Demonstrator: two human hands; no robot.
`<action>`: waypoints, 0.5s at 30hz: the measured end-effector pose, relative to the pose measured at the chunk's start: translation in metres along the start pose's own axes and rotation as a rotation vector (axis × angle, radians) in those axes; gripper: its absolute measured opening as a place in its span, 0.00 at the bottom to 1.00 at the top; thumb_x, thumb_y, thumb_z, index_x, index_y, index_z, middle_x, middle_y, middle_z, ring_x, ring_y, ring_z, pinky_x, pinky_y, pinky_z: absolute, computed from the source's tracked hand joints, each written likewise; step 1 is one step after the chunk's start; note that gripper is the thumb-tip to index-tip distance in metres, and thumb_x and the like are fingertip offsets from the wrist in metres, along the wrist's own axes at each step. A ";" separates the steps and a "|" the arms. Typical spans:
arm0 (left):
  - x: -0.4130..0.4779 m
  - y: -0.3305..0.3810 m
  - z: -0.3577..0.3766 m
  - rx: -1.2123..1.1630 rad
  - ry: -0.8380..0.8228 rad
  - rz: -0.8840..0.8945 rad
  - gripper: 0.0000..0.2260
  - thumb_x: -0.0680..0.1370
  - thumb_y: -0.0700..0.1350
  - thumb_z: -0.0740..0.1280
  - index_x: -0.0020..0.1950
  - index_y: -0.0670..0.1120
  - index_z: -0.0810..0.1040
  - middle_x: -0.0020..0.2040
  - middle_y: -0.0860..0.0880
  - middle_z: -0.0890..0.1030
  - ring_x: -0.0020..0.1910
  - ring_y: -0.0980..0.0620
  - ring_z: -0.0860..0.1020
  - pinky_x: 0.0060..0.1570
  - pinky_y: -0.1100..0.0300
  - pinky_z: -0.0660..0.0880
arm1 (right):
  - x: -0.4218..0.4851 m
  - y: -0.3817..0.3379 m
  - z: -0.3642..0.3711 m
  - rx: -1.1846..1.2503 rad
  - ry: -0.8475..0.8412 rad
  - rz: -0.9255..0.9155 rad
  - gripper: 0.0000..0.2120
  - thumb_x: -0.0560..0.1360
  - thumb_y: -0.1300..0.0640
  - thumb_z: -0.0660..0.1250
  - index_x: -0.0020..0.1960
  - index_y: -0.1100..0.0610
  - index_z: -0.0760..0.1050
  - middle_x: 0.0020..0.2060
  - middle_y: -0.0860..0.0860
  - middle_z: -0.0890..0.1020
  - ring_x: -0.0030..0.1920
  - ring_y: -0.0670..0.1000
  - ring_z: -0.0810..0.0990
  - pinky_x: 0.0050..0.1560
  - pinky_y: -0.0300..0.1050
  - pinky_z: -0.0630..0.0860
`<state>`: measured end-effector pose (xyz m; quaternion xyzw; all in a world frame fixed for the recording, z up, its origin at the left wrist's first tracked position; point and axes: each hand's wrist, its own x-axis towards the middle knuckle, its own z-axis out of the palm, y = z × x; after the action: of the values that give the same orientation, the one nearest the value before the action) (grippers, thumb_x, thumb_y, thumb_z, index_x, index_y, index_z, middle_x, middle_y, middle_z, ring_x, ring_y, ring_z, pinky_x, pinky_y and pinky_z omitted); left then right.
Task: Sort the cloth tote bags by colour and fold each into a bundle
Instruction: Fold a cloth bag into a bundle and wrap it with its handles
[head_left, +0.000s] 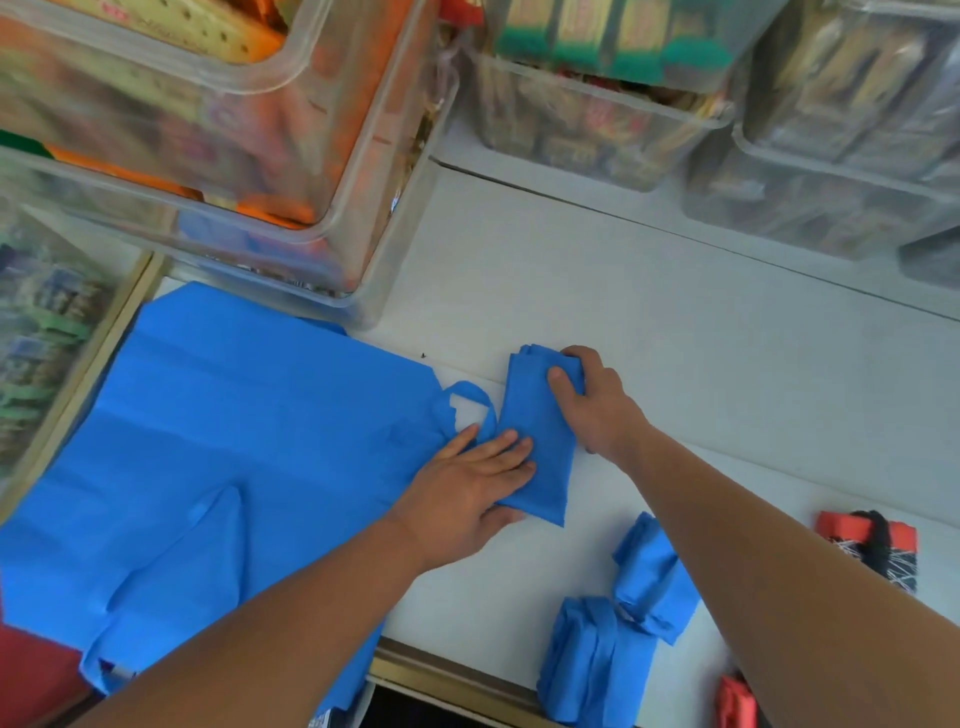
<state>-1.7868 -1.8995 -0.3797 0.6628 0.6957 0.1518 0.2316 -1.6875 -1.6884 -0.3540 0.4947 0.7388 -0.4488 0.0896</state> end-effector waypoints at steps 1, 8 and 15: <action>-0.001 0.003 -0.002 -0.008 0.008 -0.002 0.24 0.83 0.61 0.56 0.74 0.52 0.73 0.79 0.54 0.66 0.80 0.56 0.58 0.79 0.49 0.51 | -0.004 0.000 0.000 0.001 0.010 -0.008 0.16 0.79 0.35 0.58 0.65 0.36 0.65 0.58 0.52 0.72 0.49 0.57 0.80 0.53 0.60 0.81; -0.015 0.048 -0.030 -0.274 -0.009 -0.213 0.24 0.81 0.63 0.51 0.58 0.48 0.78 0.48 0.51 0.83 0.47 0.46 0.77 0.55 0.52 0.71 | -0.052 0.021 0.009 0.031 -0.026 -0.144 0.07 0.77 0.52 0.71 0.53 0.44 0.78 0.54 0.51 0.73 0.48 0.44 0.77 0.49 0.33 0.71; -0.005 0.048 -0.025 -0.290 0.023 -0.614 0.15 0.84 0.61 0.55 0.43 0.53 0.65 0.40 0.49 0.76 0.43 0.45 0.77 0.43 0.50 0.75 | -0.083 0.027 0.004 0.391 -0.365 0.146 0.36 0.66 0.19 0.60 0.65 0.39 0.77 0.62 0.44 0.77 0.60 0.47 0.80 0.66 0.48 0.75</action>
<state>-1.7585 -1.8984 -0.3328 0.3808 0.8365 0.1800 0.3506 -1.6262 -1.7428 -0.3241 0.4655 0.5721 -0.6570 0.1561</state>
